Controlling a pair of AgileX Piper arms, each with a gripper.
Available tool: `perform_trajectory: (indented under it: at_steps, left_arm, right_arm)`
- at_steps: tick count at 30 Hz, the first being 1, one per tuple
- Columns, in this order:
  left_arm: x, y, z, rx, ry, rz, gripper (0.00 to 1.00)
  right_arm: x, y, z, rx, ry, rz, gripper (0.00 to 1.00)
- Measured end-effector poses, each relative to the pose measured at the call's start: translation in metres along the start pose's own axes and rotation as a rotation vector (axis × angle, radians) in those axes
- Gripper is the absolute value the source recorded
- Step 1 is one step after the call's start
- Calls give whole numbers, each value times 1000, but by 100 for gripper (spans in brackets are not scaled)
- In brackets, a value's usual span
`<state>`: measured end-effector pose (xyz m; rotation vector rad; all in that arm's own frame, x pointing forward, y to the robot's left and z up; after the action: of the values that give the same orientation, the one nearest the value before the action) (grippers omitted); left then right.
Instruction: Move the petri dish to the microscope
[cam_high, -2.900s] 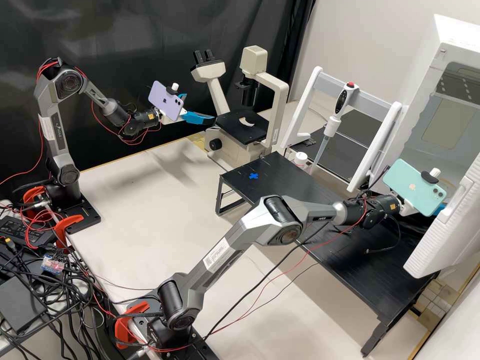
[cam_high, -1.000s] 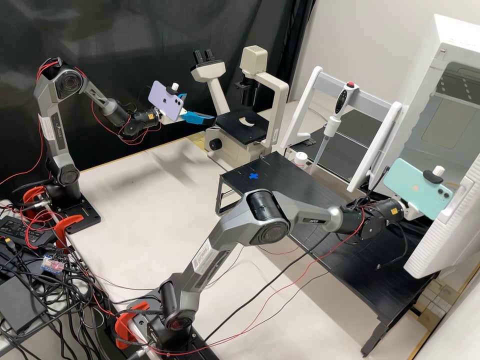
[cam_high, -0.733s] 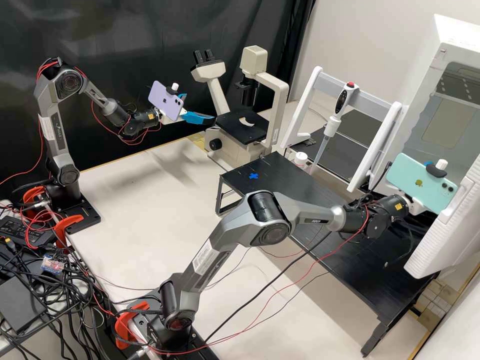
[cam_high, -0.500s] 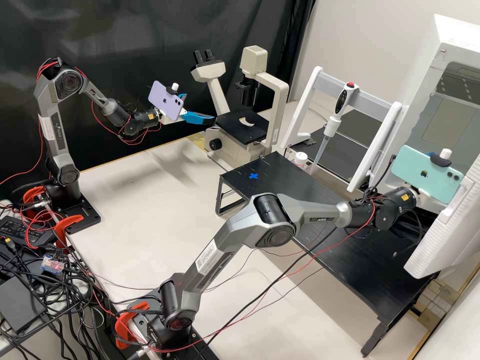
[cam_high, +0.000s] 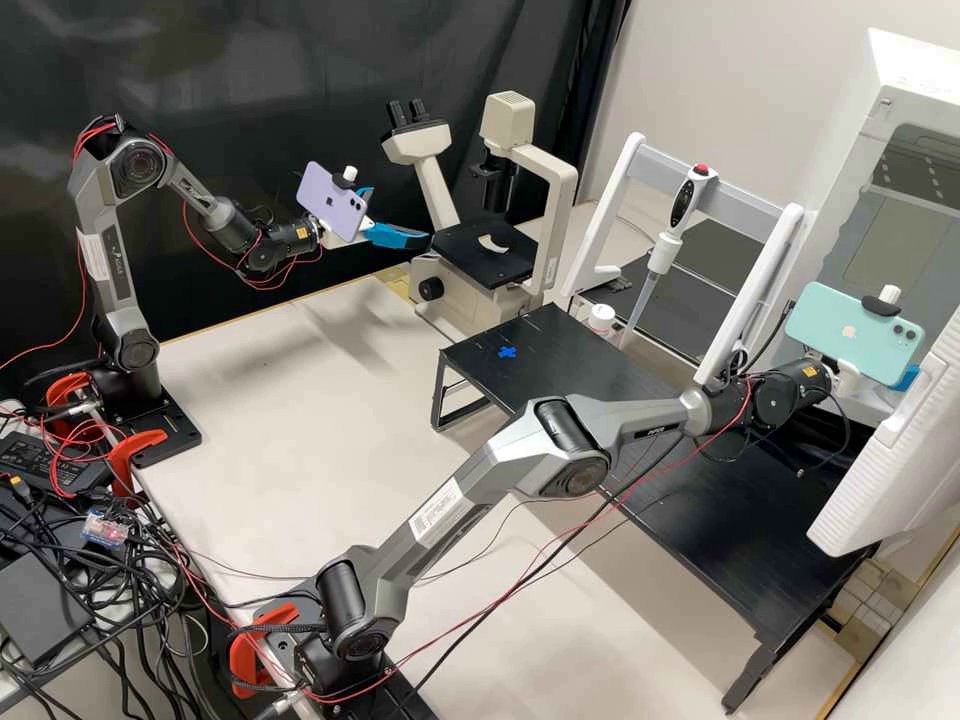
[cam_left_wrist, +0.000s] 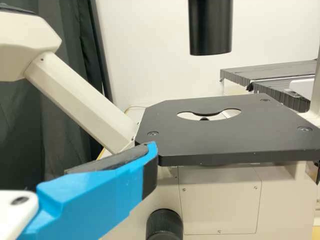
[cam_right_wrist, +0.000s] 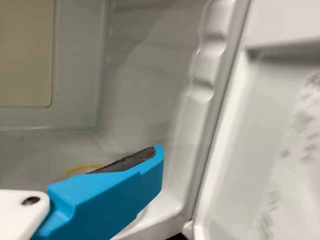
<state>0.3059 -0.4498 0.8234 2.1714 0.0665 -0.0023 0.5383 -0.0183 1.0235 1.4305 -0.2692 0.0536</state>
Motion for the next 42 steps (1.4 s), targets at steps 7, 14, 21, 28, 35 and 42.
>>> perform_trajectory:
  at_steps: [7, 14, 21, 28, 35, 42]
  left_arm:
    - [0, 0, 0, 0, 0, 0, 100]
    - [0, 0, 0, 0, 0, 0, 100]
    - [0, 0, 0, 0, 0, 0, 100]
    - [0, 0, 0, 0, 0, 0, 100]
    - [0, 0, 0, 0, 0, 0, 100]
    - [0, 0, 0, 0, 0, 0, 100]
  right_arm:
    - [11, -19, 12, 1, -57, -26, 100]
    - [15, -28, 20, 15, -74, -37, 100]
    - [16, -28, 21, 26, -71, -32, 100]
    - [19, -29, 22, 44, -68, -23, 100]
    - [23, -36, 28, 68, -73, -21, 100]
    - [26, -42, 34, 95, -82, -28, 100]
